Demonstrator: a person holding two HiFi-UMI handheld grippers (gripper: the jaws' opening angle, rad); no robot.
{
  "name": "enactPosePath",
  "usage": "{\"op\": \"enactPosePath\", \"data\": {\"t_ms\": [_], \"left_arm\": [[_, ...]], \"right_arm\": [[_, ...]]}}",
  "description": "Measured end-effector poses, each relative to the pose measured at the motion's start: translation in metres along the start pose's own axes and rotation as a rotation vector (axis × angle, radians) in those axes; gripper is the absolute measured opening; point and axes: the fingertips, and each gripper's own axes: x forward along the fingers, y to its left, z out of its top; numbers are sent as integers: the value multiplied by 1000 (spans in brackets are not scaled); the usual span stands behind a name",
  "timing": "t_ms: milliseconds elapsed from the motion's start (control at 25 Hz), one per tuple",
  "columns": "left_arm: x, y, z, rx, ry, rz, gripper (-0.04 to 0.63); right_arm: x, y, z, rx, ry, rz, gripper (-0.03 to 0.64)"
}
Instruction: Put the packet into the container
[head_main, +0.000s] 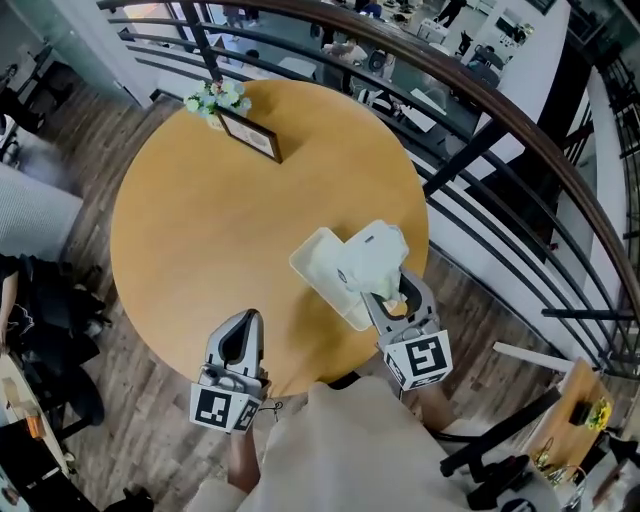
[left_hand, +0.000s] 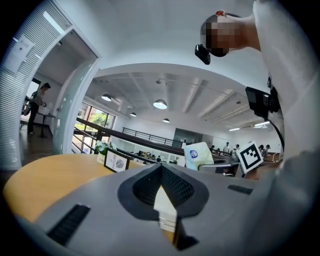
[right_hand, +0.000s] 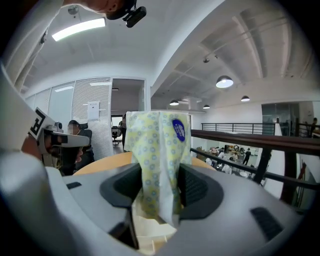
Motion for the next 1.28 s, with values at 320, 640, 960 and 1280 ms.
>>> {"op": "enactPosePath", "data": {"t_ms": [320,640,960,1280], "left_arm": [[1,2,-20,-31,53,27,5],[-2,0,-22,-34,54,53,5],[-10,-3,-18,-26,48,77,5],[-14,-1,-17,-21,44,90,5]], "right_arm": [[9,1,-24,20,74,34,220],[22,12,-61,-27,291,67,221],[26,21,-71,-590,340,53,219],[34,34,-89,-723,399,98,221]]}}
